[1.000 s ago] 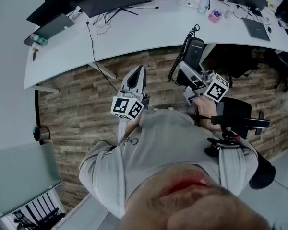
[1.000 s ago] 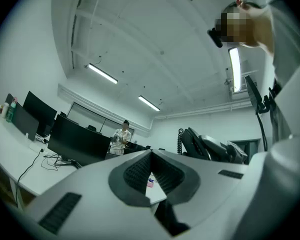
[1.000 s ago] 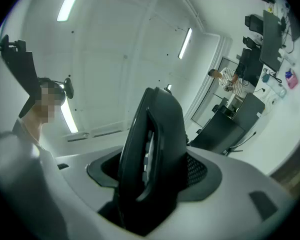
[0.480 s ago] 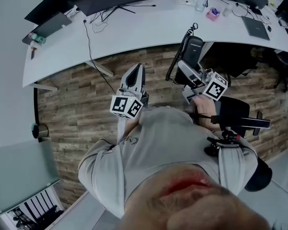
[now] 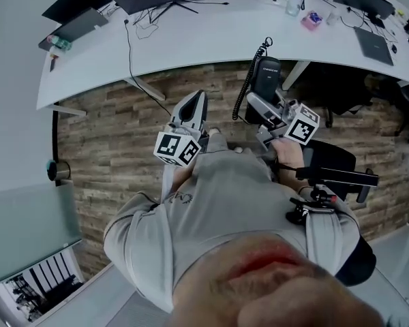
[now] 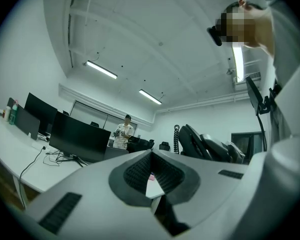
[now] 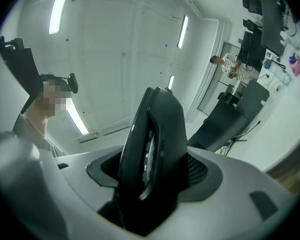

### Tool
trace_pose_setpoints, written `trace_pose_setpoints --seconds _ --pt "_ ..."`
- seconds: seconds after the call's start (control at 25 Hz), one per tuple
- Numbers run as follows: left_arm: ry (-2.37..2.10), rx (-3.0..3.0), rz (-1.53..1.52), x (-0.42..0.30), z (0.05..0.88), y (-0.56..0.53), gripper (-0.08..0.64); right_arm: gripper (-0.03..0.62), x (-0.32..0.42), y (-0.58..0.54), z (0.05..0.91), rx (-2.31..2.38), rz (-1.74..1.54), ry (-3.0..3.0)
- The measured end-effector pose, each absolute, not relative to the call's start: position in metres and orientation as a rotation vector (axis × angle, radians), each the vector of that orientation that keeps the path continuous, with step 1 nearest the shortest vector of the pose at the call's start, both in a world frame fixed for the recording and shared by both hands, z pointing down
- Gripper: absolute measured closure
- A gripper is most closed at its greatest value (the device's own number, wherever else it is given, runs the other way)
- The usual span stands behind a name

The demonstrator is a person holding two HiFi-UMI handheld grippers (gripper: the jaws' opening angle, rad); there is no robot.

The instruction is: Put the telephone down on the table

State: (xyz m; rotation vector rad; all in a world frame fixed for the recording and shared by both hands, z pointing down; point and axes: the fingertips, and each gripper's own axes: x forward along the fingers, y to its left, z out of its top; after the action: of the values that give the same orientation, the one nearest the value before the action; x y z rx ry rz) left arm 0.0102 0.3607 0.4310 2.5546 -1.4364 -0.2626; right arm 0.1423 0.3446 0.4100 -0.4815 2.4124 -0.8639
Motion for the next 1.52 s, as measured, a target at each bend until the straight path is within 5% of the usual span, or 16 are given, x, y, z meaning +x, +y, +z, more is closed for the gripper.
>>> trace_pose_setpoints --seconds 1.08,1.52 --pt "-1.616 2.477 -0.364 -0.037 0.444 0.289 0.557 0.287 0.112 0.279 0.448 -0.424 -1.064 2.351" --pt "-1.566 2.529 -0.390 -0.087 0.446 0.207 0.558 0.287 0.046 0.205 0.436 -0.439 -1.074 2.362"
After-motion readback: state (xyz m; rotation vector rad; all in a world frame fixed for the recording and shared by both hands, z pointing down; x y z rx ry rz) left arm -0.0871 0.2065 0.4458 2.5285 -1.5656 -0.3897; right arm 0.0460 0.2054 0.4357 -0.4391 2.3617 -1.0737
